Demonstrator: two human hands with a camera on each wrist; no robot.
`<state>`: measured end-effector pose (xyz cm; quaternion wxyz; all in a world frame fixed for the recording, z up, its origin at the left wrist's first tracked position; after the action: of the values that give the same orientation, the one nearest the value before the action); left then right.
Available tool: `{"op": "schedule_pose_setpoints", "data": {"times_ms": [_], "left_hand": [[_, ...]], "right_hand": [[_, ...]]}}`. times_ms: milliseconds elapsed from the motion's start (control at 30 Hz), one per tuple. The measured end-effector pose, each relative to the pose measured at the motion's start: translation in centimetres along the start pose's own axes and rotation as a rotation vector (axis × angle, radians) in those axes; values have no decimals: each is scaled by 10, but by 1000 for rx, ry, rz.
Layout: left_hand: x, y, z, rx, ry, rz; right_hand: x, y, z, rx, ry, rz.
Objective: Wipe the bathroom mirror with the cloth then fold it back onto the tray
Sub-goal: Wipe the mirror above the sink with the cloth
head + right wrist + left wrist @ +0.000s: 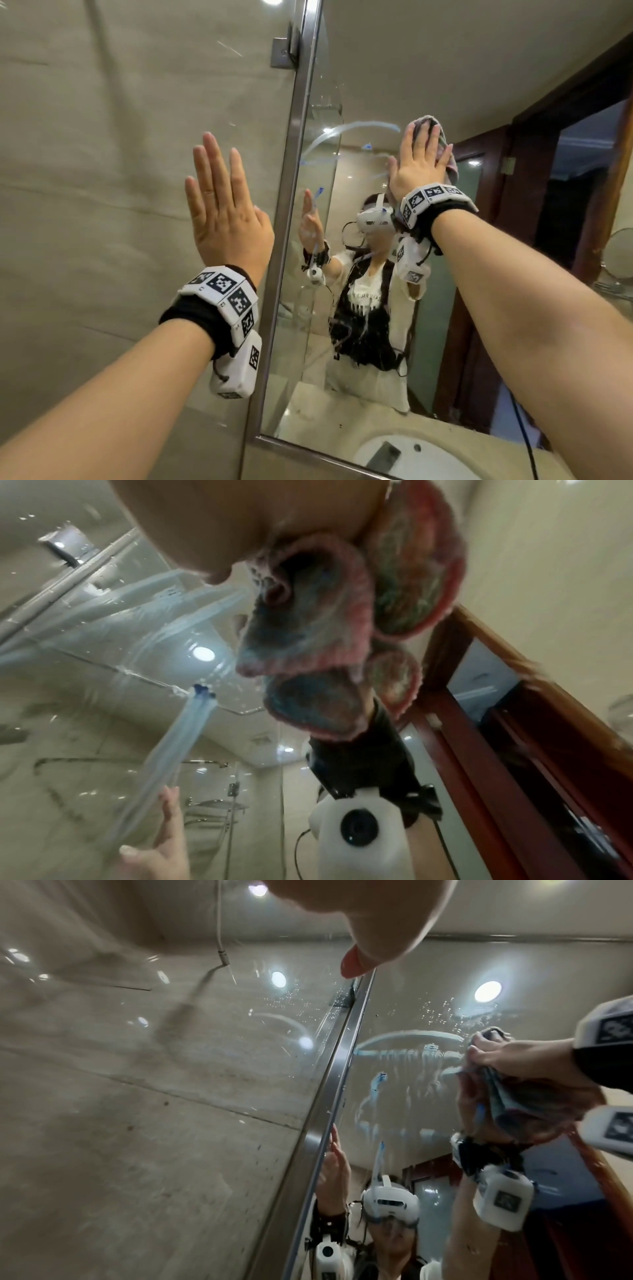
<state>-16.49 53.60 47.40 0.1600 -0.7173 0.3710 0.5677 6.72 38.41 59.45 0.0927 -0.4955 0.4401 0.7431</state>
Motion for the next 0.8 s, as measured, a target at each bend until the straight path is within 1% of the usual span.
{"op": "schedule_pose_setpoints", "data": {"times_ms": [133,233,300,400,467,567,733,800], "left_hand": [[0,-6,-1,-18,6,-48],[0,-10,-1,-24,-4,-58],[0,-12,-1,-40,-10,-62],[1,-13,-2,-56,-20,-65],[1,-13,-1,-76,-31,-69],[2,-14,0,-95,-49,-63],[2,-13,-1,-118,-60,-52],[3,-12,-4,-118,-55,-56]], "right_hand": [[-22,-5,35,46,111,41],[-28,-12,66,90,207,108],[-24,-24,91,150,322,186],[-4,-57,120,257,495,277],[7,-73,125,293,536,266],[21,-80,119,327,610,278],[48,-94,99,425,776,391],[47,-88,95,421,790,424]]}}
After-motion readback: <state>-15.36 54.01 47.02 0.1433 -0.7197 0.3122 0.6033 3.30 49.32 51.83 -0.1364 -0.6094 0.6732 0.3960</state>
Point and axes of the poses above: each hand's wrist, its own x-axis away from the middle knuckle, its own y-axis out of the back of the hand, z = x × y, the point moved 5 cm from there along -x, towards the middle knuckle, and after that the axes turned 13 degrees about -x, right-handed, at the moved point
